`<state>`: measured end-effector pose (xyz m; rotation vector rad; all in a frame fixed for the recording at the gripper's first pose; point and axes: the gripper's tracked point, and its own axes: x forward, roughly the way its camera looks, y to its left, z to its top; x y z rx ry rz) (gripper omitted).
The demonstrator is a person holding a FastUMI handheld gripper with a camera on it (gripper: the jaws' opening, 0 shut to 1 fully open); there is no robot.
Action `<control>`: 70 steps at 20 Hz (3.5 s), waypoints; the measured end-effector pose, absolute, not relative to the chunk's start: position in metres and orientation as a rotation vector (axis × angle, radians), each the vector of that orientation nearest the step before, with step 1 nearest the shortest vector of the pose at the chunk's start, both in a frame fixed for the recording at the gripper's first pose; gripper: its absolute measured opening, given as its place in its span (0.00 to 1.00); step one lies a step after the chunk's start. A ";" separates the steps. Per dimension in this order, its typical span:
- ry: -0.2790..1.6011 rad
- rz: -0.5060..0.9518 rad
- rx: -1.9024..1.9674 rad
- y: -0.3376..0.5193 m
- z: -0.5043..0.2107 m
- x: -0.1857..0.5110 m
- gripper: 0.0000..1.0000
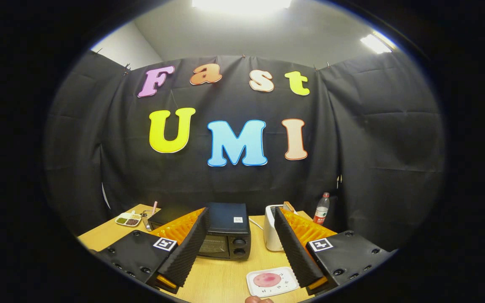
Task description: Open the toaster oven, put the food inside, and close the toaster oven door.
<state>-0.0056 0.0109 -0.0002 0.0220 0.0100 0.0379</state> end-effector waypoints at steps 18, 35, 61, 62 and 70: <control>0.063 0.106 0.032 0.045 -0.014 0.015 0.98; 0.287 0.180 0.030 0.157 -0.101 0.126 0.98; 0.568 0.133 0.029 0.189 -0.191 0.088 0.97; 0.581 0.130 0.024 0.190 -0.197 0.085 0.96; 0.680 0.107 -0.026 0.192 -0.232 0.052 0.96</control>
